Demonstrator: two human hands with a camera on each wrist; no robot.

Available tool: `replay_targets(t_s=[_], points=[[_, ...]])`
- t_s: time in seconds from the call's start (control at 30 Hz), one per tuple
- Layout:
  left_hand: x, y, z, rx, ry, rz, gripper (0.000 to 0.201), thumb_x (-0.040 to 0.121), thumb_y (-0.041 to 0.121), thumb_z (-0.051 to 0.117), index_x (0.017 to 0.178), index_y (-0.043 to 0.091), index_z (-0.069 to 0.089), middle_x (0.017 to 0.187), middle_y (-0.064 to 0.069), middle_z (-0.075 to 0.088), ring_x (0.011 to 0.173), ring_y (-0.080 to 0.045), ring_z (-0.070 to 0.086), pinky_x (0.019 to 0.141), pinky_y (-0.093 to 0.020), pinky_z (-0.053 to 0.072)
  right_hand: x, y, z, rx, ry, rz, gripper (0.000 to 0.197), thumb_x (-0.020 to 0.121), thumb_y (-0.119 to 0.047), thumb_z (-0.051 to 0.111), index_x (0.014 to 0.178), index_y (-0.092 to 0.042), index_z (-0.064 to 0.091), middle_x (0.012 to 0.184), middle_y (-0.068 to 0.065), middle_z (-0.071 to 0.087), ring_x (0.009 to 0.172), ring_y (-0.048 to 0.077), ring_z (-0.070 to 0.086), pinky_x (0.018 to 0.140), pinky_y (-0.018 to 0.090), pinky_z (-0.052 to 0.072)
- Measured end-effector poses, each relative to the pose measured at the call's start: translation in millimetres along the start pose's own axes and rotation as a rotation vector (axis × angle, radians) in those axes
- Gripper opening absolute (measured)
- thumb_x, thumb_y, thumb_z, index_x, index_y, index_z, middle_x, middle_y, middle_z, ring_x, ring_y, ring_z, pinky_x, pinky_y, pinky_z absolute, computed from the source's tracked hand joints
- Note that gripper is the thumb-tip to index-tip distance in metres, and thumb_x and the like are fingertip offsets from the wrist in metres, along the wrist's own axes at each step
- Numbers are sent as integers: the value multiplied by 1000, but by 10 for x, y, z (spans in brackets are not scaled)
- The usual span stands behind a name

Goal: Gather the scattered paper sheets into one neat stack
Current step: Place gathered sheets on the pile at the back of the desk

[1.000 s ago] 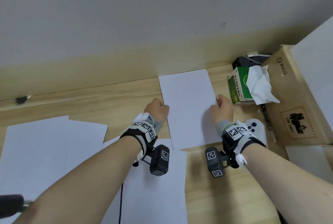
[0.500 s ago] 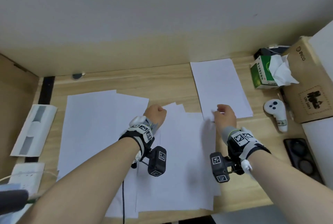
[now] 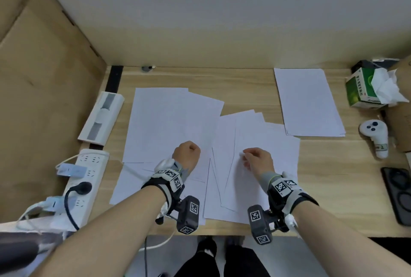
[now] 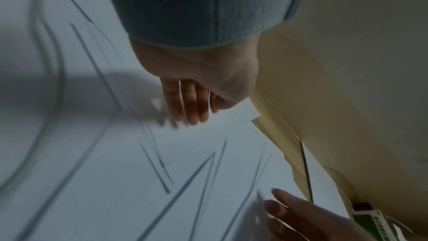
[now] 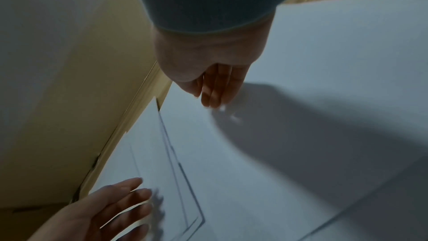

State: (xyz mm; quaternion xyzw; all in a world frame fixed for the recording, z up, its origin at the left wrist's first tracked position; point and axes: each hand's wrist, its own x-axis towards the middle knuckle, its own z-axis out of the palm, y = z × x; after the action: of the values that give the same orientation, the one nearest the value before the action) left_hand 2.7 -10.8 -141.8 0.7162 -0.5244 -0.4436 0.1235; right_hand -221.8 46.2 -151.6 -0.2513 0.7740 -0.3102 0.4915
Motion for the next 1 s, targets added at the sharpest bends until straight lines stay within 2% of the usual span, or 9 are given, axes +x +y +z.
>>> replay_targets(t_s=[0.17,0.33,0.43,0.5,0.6,0.67,0.8,0.87,1.0], points=[[-106,-399,-471,-59,251,80,28,88,3,49,108,11,65,108,-1,61,93,-13,56,75,-15,36,-71,-196,595,-16,-107,-28,13,91,-13,59,85,-17,70,79,8,72,62,19,62,68,32,53],[-6,-698,-805,-44,442,73,37,83,-3,52,116,9,65,130,-8,57,122,-24,53,91,-17,33,-55,-403,1011,-37,-156,-76,11,82,-17,62,78,-18,72,68,3,72,57,20,63,66,36,54],[103,-812,-1009,-12,518,1,41,82,-1,55,120,11,64,137,-8,53,126,-25,50,93,-20,33,44,-479,1267,-78,-189,-71,11,78,-25,65,79,-19,74,71,0,74,58,20,67,80,45,61],[227,-894,-1122,2,520,-61,44,82,0,55,124,11,62,138,-9,51,126,-28,49,99,-31,37,132,-562,1490,-125,-209,-92,19,73,-38,69,83,-23,74,82,-1,77,72,23,72,87,50,59],[303,-981,-1169,29,444,-148,46,84,6,55,129,14,58,140,-8,50,127,-29,48,105,-40,39,123,-701,1665,-397,-202,-147,47,74,-53,72,106,-19,70,106,1,73,102,26,67,97,42,51],[331,-1016,-1172,23,405,-143,47,84,9,55,130,16,56,140,-7,50,126,-28,49,105,-43,40,112,-773,1747,-523,-181,-170,41,77,-47,74,93,-10,67,94,9,70,89,29,66,86,40,51],[338,-939,-1215,25,375,-147,46,85,10,54,130,18,55,139,-5,50,125,-26,49,102,-38,41,140,-796,1811,-554,-176,-158,35,75,-37,74,64,-20,45,67,0,55,61,24,52,59,31,40],[338,-888,-1219,19,376,-144,44,85,11,53,128,18,56,135,-5,52,122,-26,51,94,-34,42,173,-742,1739,-493,-171,-192,40,75,-35,74,60,-17,42,59,0,46,56,23,43,55,30,31],[322,-664,-1200,-88,416,-99,44,87,18,58,130,11,52,132,-4,53,121,-24,50,87,-25,33,155,-740,1407,-284,-187,-189,40,80,-25,76,53,-15,49,48,-8,47,51,17,42,54,26,34]])
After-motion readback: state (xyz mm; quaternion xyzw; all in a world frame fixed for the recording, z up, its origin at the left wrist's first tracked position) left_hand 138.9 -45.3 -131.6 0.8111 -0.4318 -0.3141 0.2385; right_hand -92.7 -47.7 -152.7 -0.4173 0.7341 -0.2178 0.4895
